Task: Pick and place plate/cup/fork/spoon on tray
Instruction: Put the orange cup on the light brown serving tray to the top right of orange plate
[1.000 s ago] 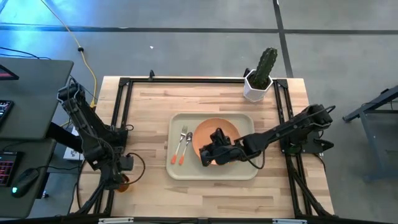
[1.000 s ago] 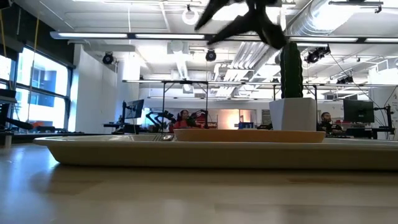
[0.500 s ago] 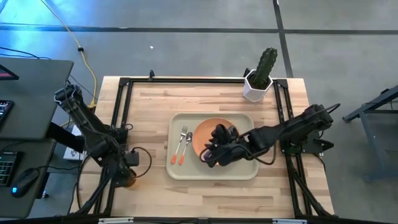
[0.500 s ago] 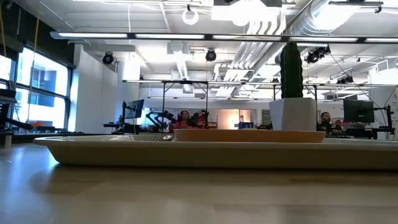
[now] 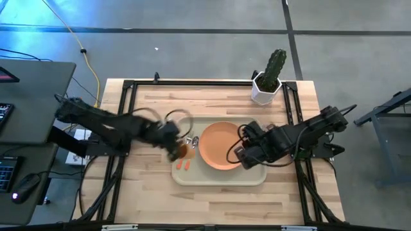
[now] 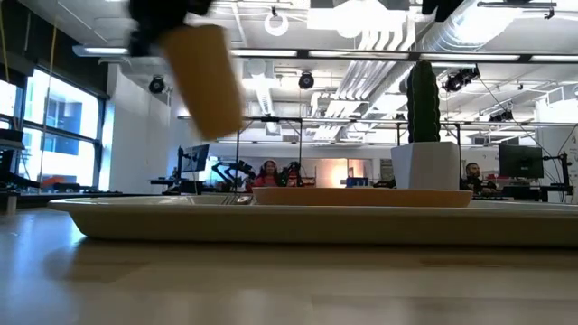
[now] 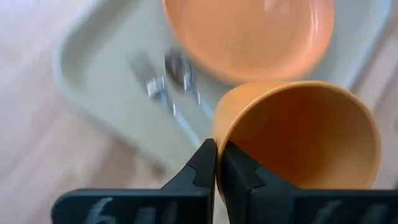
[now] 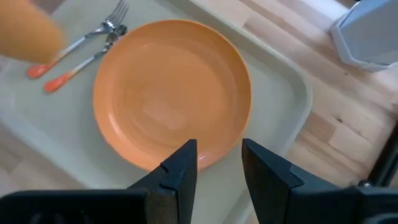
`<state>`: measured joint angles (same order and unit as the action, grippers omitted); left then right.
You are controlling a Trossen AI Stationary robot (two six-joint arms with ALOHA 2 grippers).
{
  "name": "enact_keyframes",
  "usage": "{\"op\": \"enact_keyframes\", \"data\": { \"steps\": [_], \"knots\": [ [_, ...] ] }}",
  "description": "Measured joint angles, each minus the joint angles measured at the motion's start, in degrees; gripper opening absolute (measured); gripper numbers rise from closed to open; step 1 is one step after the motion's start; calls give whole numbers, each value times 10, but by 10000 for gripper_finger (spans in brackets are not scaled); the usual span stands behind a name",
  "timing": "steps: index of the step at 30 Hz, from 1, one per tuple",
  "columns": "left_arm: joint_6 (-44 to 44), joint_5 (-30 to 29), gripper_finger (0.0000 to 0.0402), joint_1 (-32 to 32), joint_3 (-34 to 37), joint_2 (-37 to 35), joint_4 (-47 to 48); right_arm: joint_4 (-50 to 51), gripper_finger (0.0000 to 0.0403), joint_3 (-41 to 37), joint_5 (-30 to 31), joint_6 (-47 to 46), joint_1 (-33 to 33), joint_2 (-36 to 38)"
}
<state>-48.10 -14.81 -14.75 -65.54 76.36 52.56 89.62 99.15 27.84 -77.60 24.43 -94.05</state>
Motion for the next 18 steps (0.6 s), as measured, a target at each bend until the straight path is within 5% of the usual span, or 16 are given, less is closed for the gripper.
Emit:
{"op": "enact_keyframes", "data": {
  "steps": [10, 18],
  "knots": [
    [129, -30, 4, 138, -147, 161, -178, -10, 119, -7, 86, 19, -4, 62],
    [212, 49, 4, 181, -234, 285, -353, 3, 119, -7, 89, 107, -5, 158]
  ]
}}
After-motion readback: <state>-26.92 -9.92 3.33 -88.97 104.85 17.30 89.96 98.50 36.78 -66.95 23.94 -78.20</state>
